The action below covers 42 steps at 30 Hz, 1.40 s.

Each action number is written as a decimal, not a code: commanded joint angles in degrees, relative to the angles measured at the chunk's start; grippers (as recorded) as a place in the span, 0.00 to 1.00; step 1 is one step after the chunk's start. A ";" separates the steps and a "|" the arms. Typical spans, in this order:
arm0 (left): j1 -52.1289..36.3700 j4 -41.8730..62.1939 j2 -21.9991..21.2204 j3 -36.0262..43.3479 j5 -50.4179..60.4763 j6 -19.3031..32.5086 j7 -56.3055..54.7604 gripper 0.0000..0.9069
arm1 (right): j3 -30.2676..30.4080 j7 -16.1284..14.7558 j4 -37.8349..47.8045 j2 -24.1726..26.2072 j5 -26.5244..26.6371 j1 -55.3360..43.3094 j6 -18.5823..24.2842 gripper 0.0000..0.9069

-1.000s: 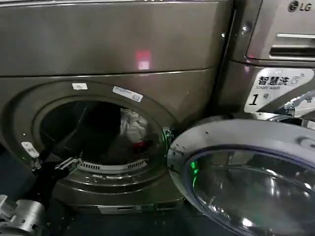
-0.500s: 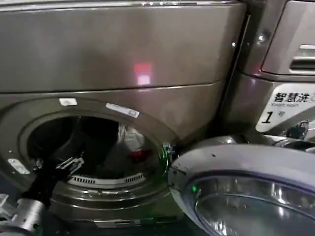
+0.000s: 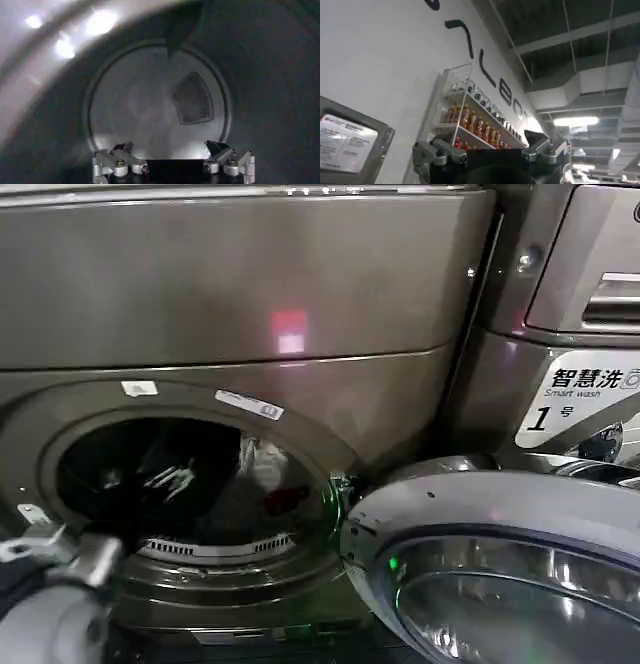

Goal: Grasp the clothes from the dryer.

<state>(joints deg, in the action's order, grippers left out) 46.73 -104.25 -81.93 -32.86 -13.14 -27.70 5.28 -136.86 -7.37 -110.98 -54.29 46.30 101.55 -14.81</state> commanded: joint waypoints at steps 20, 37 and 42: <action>-35.85 55.36 -2.62 10.38 -1.54 12.93 -2.41 1.00 | 3.49 -0.41 -1.92 -0.46 0.30 -2.06 0.69 1.00; -46.40 75.96 1.39 31.45 10.92 14.93 31.61 1.00 | 2.77 -0.89 -2.59 -1.62 1.33 -1.32 1.52 1.00; -47.04 78.77 1.66 37.75 19.36 18.52 37.90 1.00 | 2.30 -0.98 -2.28 -1.52 1.30 -1.12 1.64 1.00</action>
<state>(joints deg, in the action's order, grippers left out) 2.16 -32.14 -81.11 -7.06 -5.81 -12.94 27.52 -134.36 -8.29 -113.39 -55.81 47.57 100.38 -13.22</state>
